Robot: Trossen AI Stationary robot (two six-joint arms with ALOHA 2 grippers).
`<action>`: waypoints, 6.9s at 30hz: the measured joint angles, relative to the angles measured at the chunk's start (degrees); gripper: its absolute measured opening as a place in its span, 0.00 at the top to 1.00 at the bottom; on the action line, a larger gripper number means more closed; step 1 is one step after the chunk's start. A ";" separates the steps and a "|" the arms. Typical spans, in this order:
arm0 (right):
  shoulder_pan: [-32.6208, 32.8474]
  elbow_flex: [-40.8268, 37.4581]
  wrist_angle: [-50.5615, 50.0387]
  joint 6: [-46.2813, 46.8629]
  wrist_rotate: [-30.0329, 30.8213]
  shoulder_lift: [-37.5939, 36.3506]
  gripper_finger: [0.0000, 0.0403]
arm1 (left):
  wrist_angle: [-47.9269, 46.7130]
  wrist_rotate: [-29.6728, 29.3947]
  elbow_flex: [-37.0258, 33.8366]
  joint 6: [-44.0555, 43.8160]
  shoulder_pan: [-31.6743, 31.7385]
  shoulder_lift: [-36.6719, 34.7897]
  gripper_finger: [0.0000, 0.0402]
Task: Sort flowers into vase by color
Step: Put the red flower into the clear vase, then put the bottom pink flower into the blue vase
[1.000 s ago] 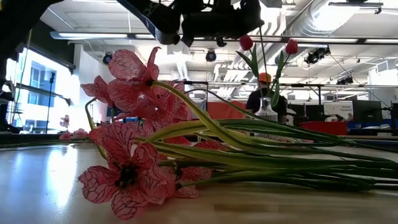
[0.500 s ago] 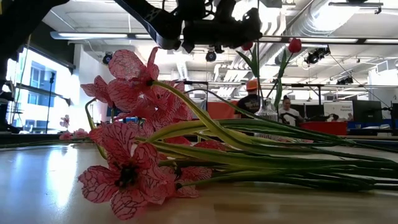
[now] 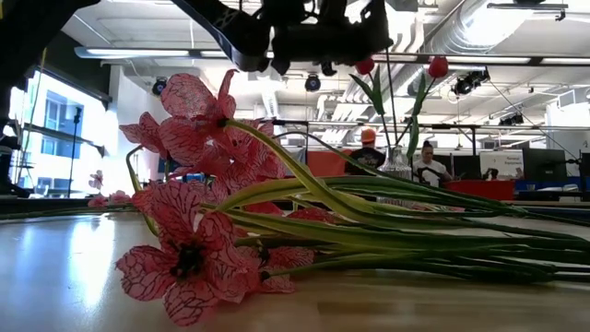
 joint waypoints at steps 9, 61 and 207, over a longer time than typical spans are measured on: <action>-0.01 -0.02 -0.58 0.00 -0.02 0.01 0.36 | 3.01 -1.49 -0.04 1.13 0.77 0.64 1.00; -0.01 -0.02 -2.92 -0.90 0.03 0.01 0.36 | -39.41 0.07 -0.04 -1.42 0.70 -7.90 0.47; 42.68 -21.48 -17.89 27.76 43.17 31.39 0.98 | -22.04 18.09 -34.56 -37.86 -9.72 -81.22 0.46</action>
